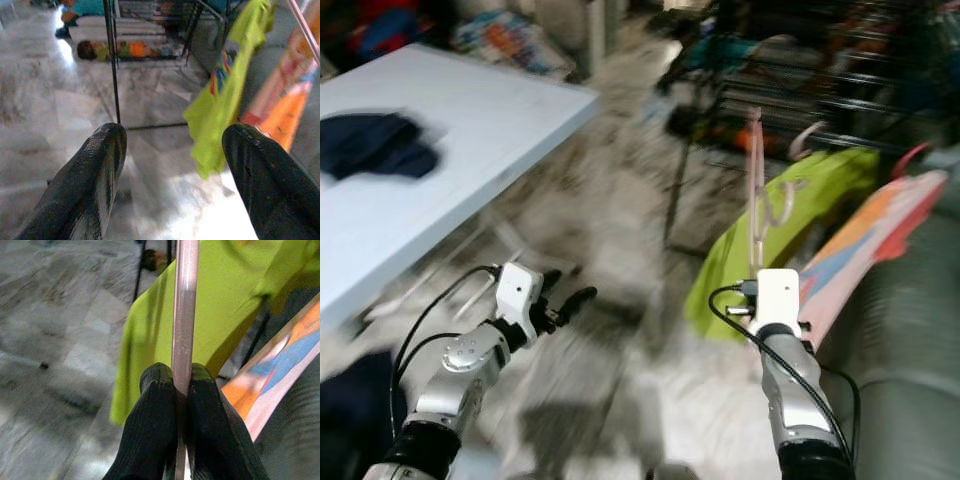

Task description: Hang hanger

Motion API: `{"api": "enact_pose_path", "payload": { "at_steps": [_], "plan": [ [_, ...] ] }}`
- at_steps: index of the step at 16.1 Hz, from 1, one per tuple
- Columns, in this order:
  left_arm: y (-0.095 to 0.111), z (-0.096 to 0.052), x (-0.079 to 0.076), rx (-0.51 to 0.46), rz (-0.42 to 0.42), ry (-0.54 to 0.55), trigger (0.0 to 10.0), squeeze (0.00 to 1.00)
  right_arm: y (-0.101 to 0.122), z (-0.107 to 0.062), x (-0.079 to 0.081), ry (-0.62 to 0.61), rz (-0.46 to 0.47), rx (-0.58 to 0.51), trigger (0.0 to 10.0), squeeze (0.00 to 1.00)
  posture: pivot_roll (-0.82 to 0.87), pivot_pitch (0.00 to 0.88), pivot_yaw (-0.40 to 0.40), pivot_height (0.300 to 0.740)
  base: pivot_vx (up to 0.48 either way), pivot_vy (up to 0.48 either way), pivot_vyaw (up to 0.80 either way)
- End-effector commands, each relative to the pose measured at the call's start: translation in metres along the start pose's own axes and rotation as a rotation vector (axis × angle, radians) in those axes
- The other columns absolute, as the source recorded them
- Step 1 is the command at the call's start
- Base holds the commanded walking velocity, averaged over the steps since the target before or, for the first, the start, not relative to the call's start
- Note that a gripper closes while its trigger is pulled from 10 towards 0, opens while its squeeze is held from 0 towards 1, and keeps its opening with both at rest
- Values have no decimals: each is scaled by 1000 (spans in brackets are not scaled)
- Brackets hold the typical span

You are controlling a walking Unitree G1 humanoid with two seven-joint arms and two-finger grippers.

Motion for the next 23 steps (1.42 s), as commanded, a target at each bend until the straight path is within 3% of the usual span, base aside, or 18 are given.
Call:
{"api": "enact_pose_path", "payload": {
  "at_steps": [1, 6, 14, 17, 20, 23],
  "plan": [
    [-6, -7, 13, 30, 6, 37, 10000, 0, 9, 3, 14, 37, 2, -27, 10000, 0, -81, 0, -5, 740, 322, 356, 0],
    [-8, -7, 14, 49, 13, 36, 10000, 0, 7, 3, 15, 37, 3, -20, 10000, 0, -78, 0, -4, 740, 295, 378, 0],
    [-12, -9, 15, 66, 37, 36, 10000, 0, -1, 2, 18, 36, 0, 7, 10000, 0, -76, 0, 0, 740, 227, 397, -581],
    [-14, -10, 16, 77, 90, 60, 10000, 0, 1, 1, 20, 34, 12, 2, 10000, 0, -75, 0, 1, 740, 0, 0, -135],
    [-15, -11, 15, 83, 112, 55, 10000, 0, -8, -8, 25, 58, 8, 28, 10000, 0, -73, 0, 2, 740, 0, 0, 0],
    [-15, -12, 17, 81, 120, 62, 10000, 0, -27, -31, 42, 249, -24, 95, 10000, 0, -79, 0, 6, 740, 0, 0, 0]
  ]
}}
Point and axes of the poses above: a point about 5 cm out from each wrist's last joint towards the gripper, its own z axis pointing out of the wrist towards the gripper, its own y axis along the axis of the wrist's last joint, x = y × z, the point moved 6 cm from there along z, pointing out of the wrist towards the gripper, and after that the axes turned 6 degrees about z, right-handed, at the moved point
